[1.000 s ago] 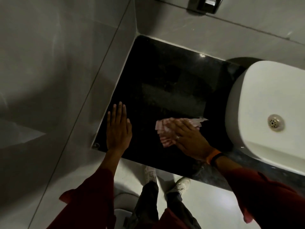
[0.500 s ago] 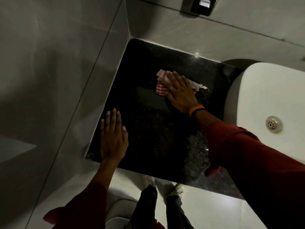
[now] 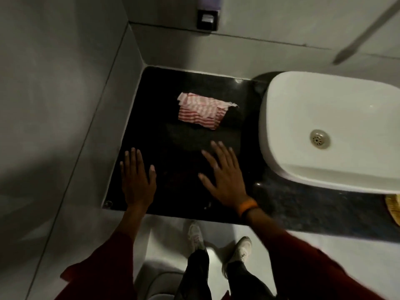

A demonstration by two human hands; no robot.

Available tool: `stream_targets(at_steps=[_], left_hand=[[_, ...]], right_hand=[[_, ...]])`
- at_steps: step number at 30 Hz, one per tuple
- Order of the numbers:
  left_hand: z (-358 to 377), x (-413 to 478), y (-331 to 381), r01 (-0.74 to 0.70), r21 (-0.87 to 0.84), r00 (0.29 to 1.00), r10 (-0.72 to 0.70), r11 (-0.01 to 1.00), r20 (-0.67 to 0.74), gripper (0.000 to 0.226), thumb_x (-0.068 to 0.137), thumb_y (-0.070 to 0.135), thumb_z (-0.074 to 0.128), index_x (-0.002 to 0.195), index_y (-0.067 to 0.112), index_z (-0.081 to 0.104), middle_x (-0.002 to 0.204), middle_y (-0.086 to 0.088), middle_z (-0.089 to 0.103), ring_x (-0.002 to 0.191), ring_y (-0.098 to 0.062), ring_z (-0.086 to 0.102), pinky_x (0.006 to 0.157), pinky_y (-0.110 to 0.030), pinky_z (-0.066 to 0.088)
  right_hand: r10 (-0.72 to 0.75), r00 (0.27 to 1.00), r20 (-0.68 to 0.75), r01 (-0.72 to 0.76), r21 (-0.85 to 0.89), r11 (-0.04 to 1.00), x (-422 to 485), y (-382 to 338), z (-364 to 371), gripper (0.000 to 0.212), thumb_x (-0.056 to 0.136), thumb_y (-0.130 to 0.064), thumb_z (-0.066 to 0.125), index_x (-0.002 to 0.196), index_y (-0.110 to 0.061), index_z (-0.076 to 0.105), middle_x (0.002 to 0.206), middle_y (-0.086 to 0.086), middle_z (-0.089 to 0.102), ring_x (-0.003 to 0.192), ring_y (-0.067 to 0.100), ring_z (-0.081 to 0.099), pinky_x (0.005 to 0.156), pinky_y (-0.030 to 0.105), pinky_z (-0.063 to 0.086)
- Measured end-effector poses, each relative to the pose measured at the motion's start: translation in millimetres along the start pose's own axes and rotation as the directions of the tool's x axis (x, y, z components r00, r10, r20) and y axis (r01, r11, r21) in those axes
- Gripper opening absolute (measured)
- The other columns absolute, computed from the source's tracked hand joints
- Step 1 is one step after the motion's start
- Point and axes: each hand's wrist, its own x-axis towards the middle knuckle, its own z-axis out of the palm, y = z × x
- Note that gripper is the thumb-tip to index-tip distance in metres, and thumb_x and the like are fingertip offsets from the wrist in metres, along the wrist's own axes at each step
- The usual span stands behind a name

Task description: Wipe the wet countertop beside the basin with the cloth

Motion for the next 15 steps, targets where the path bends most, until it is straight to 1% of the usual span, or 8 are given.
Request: stream_targets(at_steps=[2,4,6,9,11,13,15], left_hand=[[3,-22,29,-0.029,-0.03,1.0,0.029,0.999,0.003,0.068,0.101,0.044,0.025,0.155,0.004,0.021,0.164,-0.016,0.022,0.155,-0.031,0.014,0.126,-0.051,0.014],[13,-55,71,-0.15,-0.051,0.988,0.152,0.987,0.026,0.067,0.102,0.046,0.027,0.155,0.005,0.023,0.164,-0.015,0.024,0.154,-0.03,0.016,0.126,-0.049,0.016],[29,-92,118,-0.273,-0.083,0.96,0.277,0.958,0.048,0.068,0.102,0.049,0.029,0.156,0.008,0.022,0.164,-0.013,0.024,0.155,-0.027,0.015,0.126,-0.047,0.018],[56,-139,190,-0.398,-0.132,0.903,0.413,0.908,0.118,0.07,0.1,0.052,0.03,0.157,0.012,0.019,0.166,-0.009,0.021,0.156,-0.023,0.012,0.126,-0.044,0.017],[72,-163,241,-0.481,-0.152,0.851,0.502,0.863,0.156,0.072,0.097,0.051,0.037,0.156,0.012,0.022,0.165,-0.008,0.023,0.155,-0.022,0.014,0.125,-0.043,0.018],[85,-184,296,-0.555,-0.18,0.796,0.581,0.812,0.169,0.073,0.095,0.05,0.044,0.155,0.011,0.025,0.163,-0.009,0.028,0.154,-0.021,0.017,0.124,-0.042,0.021],[98,-201,351,-0.596,-0.215,0.759,0.63,0.774,0.162,0.073,0.095,0.049,0.046,0.154,0.011,0.027,0.162,-0.008,0.031,0.153,-0.02,0.02,0.125,-0.04,0.022]], right_hand=[[0.098,0.995,-0.02,-0.098,-0.015,0.995,-67,12,2,0.07,0.096,-0.06,0.046,0.155,-0.022,0.036,0.169,0.01,0.02,0.159,0.028,0.011,0.128,0.054,0.013],[0.183,0.983,-0.031,-0.185,-0.055,0.981,-124,33,1,0.077,0.094,-0.064,0.047,0.156,-0.019,0.035,0.169,0.012,0.018,0.158,0.03,0.013,0.127,0.057,0.015],[0.261,0.965,-0.039,-0.264,-0.09,0.96,-169,60,-7,0.081,0.091,-0.067,0.049,0.155,-0.017,0.037,0.168,0.014,0.021,0.157,0.032,0.016,0.125,0.059,0.019],[0.369,0.928,-0.054,-0.373,-0.116,0.92,-220,110,-29,0.087,0.087,-0.068,0.054,0.154,-0.016,0.037,0.168,0.014,0.022,0.157,0.032,0.017,0.124,0.06,0.02],[0.416,0.905,-0.09,-0.425,-0.122,0.897,-247,146,-48,0.087,0.088,-0.069,0.053,0.154,-0.016,0.037,0.168,0.013,0.022,0.158,0.031,0.015,0.125,0.058,0.019],[0.447,0.885,-0.134,-0.462,-0.114,0.88,-268,185,-72,0.086,0.089,-0.07,0.051,0.154,-0.015,0.037,0.167,0.014,0.023,0.157,0.031,0.016,0.126,0.057,0.017],[0.459,0.867,-0.196,-0.483,-0.096,0.87,-282,227,-97,0.085,0.089,-0.068,0.053,0.154,-0.014,0.038,0.166,0.015,0.026,0.157,0.032,0.018,0.126,0.057,0.019]])
